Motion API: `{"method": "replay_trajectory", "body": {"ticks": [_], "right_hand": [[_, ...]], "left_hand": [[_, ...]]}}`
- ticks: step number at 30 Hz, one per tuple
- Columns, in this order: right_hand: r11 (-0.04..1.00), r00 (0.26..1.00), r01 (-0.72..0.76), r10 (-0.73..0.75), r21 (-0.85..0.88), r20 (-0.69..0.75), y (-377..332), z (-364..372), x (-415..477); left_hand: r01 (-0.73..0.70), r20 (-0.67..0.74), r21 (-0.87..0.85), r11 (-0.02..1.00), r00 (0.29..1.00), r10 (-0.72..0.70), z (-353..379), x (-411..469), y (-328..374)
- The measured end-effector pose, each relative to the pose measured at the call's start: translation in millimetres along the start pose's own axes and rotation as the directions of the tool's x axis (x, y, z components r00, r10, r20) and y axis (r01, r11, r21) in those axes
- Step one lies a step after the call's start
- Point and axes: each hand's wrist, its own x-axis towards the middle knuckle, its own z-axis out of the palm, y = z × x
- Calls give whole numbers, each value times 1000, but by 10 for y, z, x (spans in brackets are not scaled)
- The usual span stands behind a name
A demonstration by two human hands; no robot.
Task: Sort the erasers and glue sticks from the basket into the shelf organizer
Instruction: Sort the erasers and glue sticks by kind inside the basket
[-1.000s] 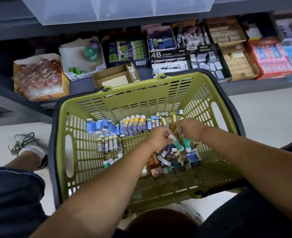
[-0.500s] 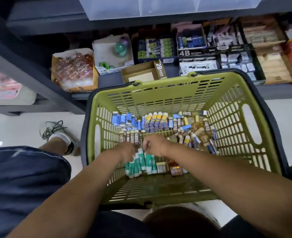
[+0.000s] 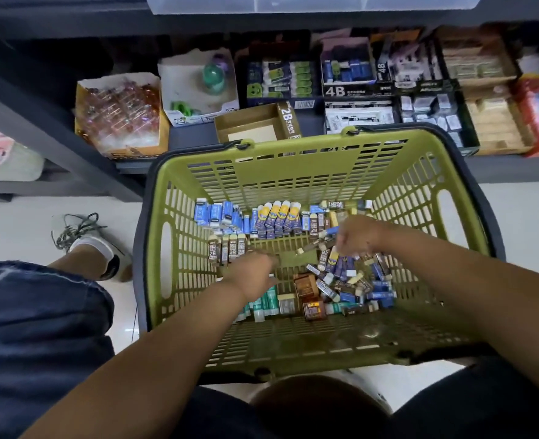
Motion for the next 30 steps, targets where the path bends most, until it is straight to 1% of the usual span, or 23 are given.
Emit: {"method": "replay_trajectory", "body": {"ticks": [1, 2, 3, 5, 7, 9, 11, 13, 15, 16, 17, 18, 19, 20, 21, 22, 25, 27, 30], "right_hand": [[992, 996, -61, 68, -110, 62, 94, 20, -7], [979, 986, -100, 121, -180, 111, 141, 63, -33], [968, 977, -121, 155, -220, 146, 189, 118, -50], [950, 967, -138, 190, -279, 168, 219, 256, -41], [933, 971, -124, 184, -339, 151, 209, 342, -23], [917, 977, -140, 190, -374, 101, 174, 338, -43], [873, 965, -180, 245, -453, 88, 100, 252, -99], [837, 966, -227, 259, -498, -4, -9, 118, -176], [835, 975, -219, 211, -504, -74, -194, -42, -237], [856, 983, -182, 153, -483, -98, -302, -103, -240], [890, 990, -116, 67, -441, -127, -431, -138, -242], [922, 990, -18, -37, -386, -137, -548, -134, -217], [947, 982, 92, -138, -307, -132, -664, -82, -182], [964, 967, 185, -213, -191, -138, -758, -3, -131], [964, 956, 244, -257, -105, -139, -842, 87, -83], [958, 949, 276, -285, -78, -133, -907, 179, -35], [943, 963, 257, -269, -210, -32, -960, 414, 129], [938, 969, 245, -242, -244, 43, -927, 506, 193], [932, 974, 227, -213, -284, 81, -841, 617, 268]], "left_hand": [[5, 38, -93, 996, 999, -1, 41, 27, 61], [18, 72, -154, 988, 997, -7, 89, 50, 111], [30, 106, -181, 983, 994, -11, 154, 83, 147], [56, 186, -191, 980, 982, -20, 295, 121, 165], [83, 256, -190, 978, 966, -32, 369, 127, 156], [94, 283, -191, 977, 958, -37, 367, 125, 131], [104, 278, -218, 970, 960, -41, 347, 125, 92], [117, 245, -287, 951, 968, -45, 345, 114, 46], [118, 171, -332, 936, 983, -63, 317, 88, 7], [104, 128, -324, 940, 990, -65, 295, 78, -8], [87, 91, -291, 953, 994, -63, 281, 78, -23], [75, 66, -246, 966, 996, -61, 271, 78, -39], [72, 55, -205, 976, 997, -61, 270, 82, -56], [70, 51, -177, 982, 997, -62, 278, 77, -71], [69, 52, -159, 985, 997, -62, 288, 70, -82], [64, 53, -148, 987, 997, -57, 300, 58, -94], [80, 51, -164, 983, 996, -72, 302, 34, -127], [128, 40, -219, 967, 992, -122, 303, 32, -156], [148, 16, -294, 944, 989, -150, 300, 31, -150]]}}
